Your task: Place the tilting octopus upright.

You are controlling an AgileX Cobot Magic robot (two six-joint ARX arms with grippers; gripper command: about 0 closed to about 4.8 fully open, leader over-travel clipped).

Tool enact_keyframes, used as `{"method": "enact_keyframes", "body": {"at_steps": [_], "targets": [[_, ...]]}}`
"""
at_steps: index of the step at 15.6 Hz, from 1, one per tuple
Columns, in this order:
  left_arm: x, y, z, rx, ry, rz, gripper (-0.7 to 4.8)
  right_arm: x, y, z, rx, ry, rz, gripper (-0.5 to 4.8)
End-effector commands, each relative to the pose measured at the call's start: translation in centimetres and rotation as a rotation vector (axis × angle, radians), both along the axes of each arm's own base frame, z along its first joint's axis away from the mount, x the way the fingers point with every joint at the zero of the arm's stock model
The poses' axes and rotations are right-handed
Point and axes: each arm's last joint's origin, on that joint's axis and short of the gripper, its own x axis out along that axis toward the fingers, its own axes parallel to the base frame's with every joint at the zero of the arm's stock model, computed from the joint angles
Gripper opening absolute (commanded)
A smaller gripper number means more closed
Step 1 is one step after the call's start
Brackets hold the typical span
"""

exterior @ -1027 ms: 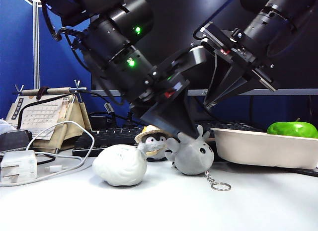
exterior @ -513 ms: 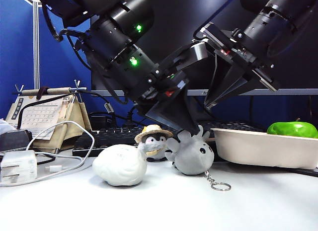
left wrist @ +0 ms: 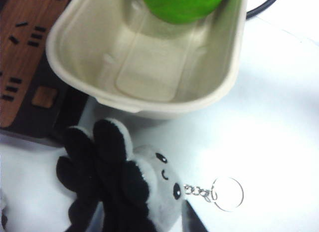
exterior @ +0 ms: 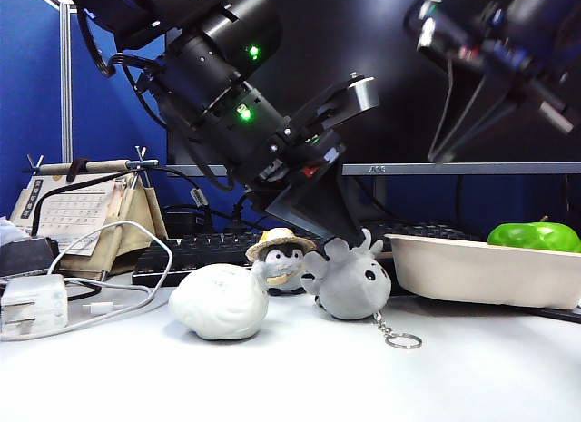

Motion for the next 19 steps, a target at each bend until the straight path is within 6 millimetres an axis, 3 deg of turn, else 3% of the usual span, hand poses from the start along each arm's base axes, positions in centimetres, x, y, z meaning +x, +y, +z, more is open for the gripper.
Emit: {"method": "enact_keyframes", "body": {"at_steps": [1,6,10,13,16,19], "targets": [[0.1,-0.2,0.2,-0.021,-0.018,-0.006,2.09,-0.7,0.0,0.1,0.039,0.057,0.059,0.00],[0.2,-0.2,0.1,-0.023,-0.020,-0.007,2.08,-1.0,-0.1,-0.1,0.022,0.076,0.079,0.00],[0.5,-0.6,-2.0,0.016,0.030,-0.010,2.09,-1.0,-0.1,-0.1,0.022,0.075,0.080,0.00],[0.6,-0.7,-2.5,0.023,0.039,-0.010,2.09,-1.0,-0.1,-0.1,0.023,0.072,0.080,0.00],[0.6,-0.7,-2.5,0.016,0.030,-0.010,0.12,-1.0,0.0,-0.1,0.023,0.064,0.083,0.00],[0.6,-0.7,-2.5,0.010,0.047,0.007,-0.06,-0.9,0.0,-0.1,0.024,0.060,0.084,0.00]]}}
